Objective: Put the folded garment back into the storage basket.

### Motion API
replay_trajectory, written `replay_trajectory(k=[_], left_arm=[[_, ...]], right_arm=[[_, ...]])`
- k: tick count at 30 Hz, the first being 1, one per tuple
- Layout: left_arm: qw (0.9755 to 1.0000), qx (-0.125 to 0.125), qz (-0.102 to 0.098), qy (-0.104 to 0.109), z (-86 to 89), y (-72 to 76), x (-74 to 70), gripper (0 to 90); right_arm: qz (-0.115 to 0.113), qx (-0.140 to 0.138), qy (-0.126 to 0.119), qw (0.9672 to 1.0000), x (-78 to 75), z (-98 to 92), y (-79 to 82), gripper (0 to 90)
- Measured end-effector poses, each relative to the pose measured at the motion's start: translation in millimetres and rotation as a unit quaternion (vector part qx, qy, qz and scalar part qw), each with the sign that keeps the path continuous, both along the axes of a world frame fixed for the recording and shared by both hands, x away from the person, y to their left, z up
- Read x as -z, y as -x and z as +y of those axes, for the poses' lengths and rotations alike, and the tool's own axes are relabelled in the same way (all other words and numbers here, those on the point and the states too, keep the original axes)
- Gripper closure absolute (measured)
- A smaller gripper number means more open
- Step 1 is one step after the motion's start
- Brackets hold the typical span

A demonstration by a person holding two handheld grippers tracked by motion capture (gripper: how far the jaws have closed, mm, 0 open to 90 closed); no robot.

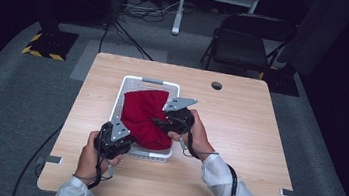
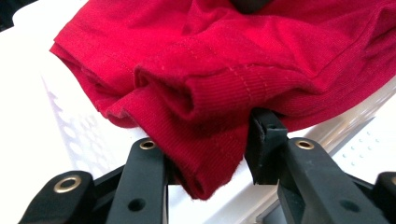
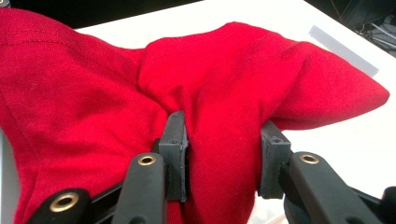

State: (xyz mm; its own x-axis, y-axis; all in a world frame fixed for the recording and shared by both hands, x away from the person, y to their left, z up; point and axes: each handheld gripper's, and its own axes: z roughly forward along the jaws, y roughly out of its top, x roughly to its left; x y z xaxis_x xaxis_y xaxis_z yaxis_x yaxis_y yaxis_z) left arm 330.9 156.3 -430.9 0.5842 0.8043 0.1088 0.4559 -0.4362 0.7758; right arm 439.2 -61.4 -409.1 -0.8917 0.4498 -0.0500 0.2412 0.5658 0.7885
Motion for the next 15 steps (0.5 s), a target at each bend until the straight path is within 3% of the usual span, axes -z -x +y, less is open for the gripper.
replay_trajectory(k=[15], left_arm=[[0.9998,-0.001,0.016,-0.010,-3.5,-7.2,6.9,63.5]], right_arm=[[0.016,0.009,0.008,0.9998,13.6,-0.2,-5.0,61.7]])
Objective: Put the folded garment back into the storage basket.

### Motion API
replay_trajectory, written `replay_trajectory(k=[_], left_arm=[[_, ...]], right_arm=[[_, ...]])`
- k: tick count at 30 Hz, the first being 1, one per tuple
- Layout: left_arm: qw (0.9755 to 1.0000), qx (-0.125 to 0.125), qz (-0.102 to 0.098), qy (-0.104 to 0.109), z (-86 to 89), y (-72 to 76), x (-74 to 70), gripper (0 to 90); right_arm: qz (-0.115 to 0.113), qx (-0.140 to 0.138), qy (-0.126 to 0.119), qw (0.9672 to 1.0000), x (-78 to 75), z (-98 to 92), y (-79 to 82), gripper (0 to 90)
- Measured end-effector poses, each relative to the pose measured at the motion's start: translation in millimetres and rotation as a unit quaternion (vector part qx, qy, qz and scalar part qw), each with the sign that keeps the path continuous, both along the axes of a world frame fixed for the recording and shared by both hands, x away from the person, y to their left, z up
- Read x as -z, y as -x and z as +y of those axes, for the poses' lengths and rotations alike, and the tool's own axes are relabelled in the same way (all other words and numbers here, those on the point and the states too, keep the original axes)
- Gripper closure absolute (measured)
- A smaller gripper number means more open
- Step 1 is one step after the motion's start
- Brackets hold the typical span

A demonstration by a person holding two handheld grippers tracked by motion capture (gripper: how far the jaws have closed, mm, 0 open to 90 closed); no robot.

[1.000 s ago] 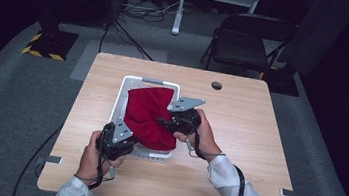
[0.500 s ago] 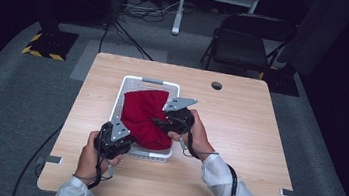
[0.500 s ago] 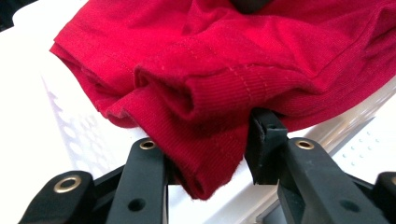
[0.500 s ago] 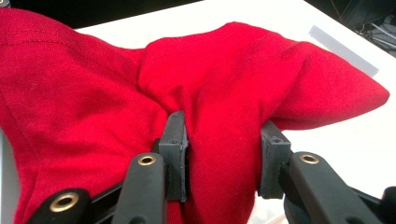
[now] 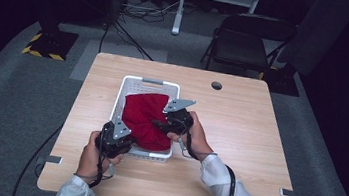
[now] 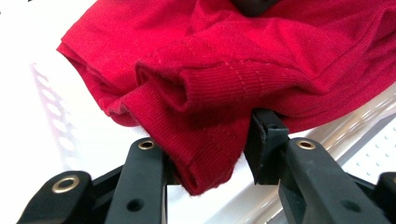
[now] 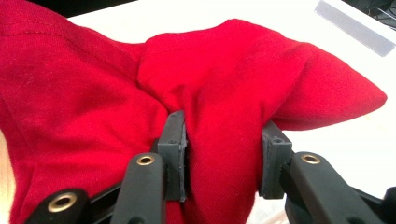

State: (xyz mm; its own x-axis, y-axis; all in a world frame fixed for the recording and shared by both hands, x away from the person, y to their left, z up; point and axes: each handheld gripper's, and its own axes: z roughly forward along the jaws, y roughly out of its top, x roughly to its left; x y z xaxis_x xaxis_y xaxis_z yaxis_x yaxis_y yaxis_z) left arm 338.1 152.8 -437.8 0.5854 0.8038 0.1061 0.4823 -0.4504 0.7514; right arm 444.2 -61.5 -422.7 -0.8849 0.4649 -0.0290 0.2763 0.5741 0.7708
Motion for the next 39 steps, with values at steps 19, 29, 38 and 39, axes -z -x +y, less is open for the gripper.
replay_trajectory(k=[19,29,38,39], left_arm=[[0.9999,-0.005,0.010,-0.006,-2.9,-3.1,10.3,61.5],[0.9999,0.010,0.007,0.003,4.8,-0.2,6.5,57.7],[0.9997,0.021,0.009,0.007,10.2,3.4,5.0,55.1],[0.9997,0.022,0.009,0.007,10.4,3.3,5.0,54.7]], right_arm=[[0.016,0.013,0.018,0.9996,13.5,0.3,-6.0,58.8],[0.043,0.019,0.016,0.9988,20.5,-3.0,-9.5,54.5],[0.039,0.019,0.020,0.9989,20.9,-1.8,-8.3,52.0],[0.037,0.019,0.021,0.9989,21.2,-1.3,-8.1,50.9]])
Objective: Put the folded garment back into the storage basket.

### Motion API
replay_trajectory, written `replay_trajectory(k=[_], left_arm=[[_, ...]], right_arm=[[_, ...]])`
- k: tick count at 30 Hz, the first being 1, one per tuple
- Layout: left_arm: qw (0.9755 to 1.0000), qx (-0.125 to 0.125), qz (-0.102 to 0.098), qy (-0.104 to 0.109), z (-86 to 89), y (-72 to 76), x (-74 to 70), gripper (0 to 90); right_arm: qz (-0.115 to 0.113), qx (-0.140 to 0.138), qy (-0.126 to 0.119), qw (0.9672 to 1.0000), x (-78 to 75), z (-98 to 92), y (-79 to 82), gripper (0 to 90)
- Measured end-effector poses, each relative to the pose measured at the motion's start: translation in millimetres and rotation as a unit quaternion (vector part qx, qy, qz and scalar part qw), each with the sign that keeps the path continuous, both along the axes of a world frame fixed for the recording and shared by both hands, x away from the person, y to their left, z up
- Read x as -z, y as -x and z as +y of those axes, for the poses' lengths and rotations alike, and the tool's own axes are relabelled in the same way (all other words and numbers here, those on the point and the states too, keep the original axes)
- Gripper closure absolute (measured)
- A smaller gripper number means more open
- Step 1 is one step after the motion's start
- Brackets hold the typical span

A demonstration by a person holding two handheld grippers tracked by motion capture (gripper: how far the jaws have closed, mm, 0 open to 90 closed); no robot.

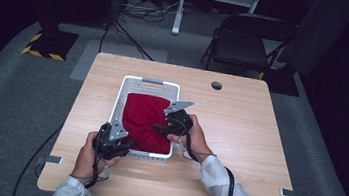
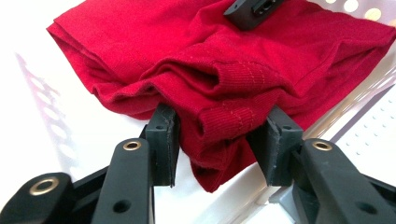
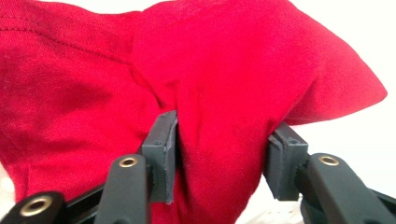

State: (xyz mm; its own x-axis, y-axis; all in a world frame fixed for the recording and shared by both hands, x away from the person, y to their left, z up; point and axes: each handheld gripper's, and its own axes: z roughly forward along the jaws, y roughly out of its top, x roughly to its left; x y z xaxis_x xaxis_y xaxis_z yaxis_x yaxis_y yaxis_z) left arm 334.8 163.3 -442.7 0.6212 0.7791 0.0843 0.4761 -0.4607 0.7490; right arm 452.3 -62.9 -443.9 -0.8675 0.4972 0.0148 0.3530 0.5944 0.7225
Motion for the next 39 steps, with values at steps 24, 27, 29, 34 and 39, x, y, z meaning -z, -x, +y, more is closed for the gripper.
replay_trajectory(k=[24,27,29,34,39], left_arm=[[0.9982,0.001,-0.006,0.059,14.1,0.4,-7.6,50.6],[0.9976,0.007,-0.007,0.068,14.1,1.6,-8.7,50.3],[0.9976,0.016,-0.008,0.067,12.8,2.8,-9.9,49.9],[0.9977,0.021,-0.010,0.064,8.8,4.5,-10.4,49.5],[0.9975,0.024,-0.010,0.066,7.7,6.3,-10.8,49.3]], right_arm=[[-0.027,-0.001,0.023,0.9994,4.0,8.3,2.4,39.4],[-0.027,-0.001,0.023,0.9994,4.1,8.3,2.5,39.3],[-0.027,-0.001,0.022,0.9994,4.1,8.3,2.4,39.4],[-0.027,-0.001,0.021,0.9994,4.3,8.2,2.2,39.4],[-0.026,-0.001,0.020,0.9994,4.3,8.0,2.3,39.3]])
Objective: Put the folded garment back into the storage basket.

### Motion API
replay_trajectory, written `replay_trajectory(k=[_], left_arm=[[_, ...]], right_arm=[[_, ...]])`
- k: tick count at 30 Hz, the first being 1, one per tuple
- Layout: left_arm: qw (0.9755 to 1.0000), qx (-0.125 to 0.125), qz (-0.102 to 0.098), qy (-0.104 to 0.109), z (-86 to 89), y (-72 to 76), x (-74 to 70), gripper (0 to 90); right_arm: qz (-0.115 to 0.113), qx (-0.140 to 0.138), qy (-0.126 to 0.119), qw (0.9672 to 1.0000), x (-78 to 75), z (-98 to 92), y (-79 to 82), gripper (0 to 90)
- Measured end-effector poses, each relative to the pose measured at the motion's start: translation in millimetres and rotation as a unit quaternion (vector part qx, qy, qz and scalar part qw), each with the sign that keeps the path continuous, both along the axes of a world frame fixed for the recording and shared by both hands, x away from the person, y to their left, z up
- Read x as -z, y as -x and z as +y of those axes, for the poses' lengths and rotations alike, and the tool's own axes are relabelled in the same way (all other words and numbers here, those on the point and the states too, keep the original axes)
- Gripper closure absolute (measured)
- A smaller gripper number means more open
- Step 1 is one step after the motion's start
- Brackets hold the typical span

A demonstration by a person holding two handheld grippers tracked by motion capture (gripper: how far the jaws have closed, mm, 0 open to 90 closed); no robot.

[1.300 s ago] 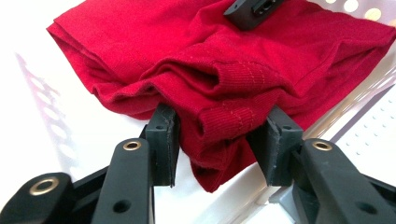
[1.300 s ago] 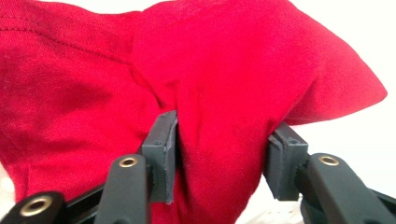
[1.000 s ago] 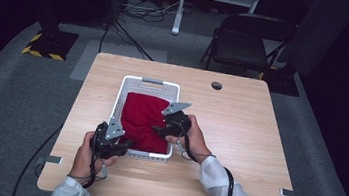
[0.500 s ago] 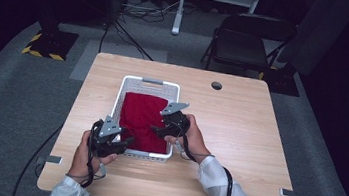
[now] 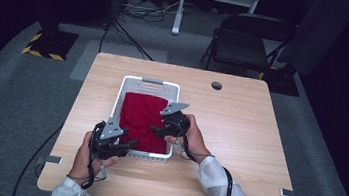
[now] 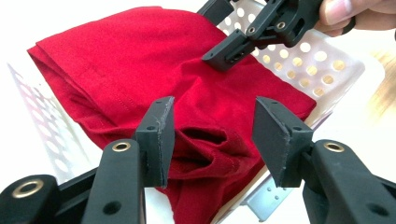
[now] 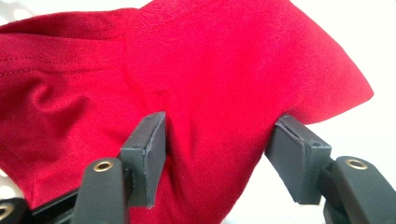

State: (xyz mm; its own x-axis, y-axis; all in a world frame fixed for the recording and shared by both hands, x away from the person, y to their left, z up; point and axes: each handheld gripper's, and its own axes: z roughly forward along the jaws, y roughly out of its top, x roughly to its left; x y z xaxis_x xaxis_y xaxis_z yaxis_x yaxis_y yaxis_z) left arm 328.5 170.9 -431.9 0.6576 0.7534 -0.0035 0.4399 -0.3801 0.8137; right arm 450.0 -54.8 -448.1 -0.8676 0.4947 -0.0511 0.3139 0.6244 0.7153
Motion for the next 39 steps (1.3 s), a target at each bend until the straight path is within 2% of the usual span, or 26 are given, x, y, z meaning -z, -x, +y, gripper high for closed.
replay_trajectory(k=[10,19,26,28,31,34,35,37,39], left_arm=[[0.9997,0.026,-0.003,0.000,-8.1,8.1,-1.0,47.9],[0.9984,0.057,-0.005,-0.001,-24.3,16.1,-2.3,45.3],[0.9969,0.077,-0.005,-0.015,-37.7,21.2,-1.3,40.6],[0.9966,0.081,-0.008,-0.013,-40.5,23.1,-1.8,39.4],[0.9961,0.086,-0.009,-0.019,-45.0,25.1,-1.8,36.4],[0.9960,0.087,-0.007,-0.017,-49.0,26.6,-1.1,32.2],[0.9960,0.087,-0.006,-0.020,-50.3,26.9,-0.8,27.5],[0.9959,0.087,-0.005,-0.022,-53.9,28.1,0.5,24.0],[0.9959,0.087,-0.001,-0.025,-57.3,28.9,1.7,19.4]], right_arm=[[-0.002,-0.004,0.003,1.0000,-1.1,-0.4,1.2,36.9],[-0.002,-0.010,0.007,0.9999,-3.6,-2.7,1.3,34.2],[-0.004,-0.016,0.012,0.9998,-3.7,-2.4,2.9,27.3],[-0.007,-0.021,0.017,0.9996,-3.8,-1.7,4.2,25.0],[-0.011,-0.024,0.014,0.9996,-5.4,-1.2,5.4,21.0],[-0.026,-0.020,0.019,0.9993,-6.2,1.0,7.8,14.0],[-0.026,-0.023,0.022,0.9992,-6.0,1.6,8.1,12.3],[-0.031,-0.023,0.032,0.9988,-4.8,3.3,9.1,10.2],[-0.033,-0.025,0.029,0.9987,-4.5,3.5,9.7,8.8]])
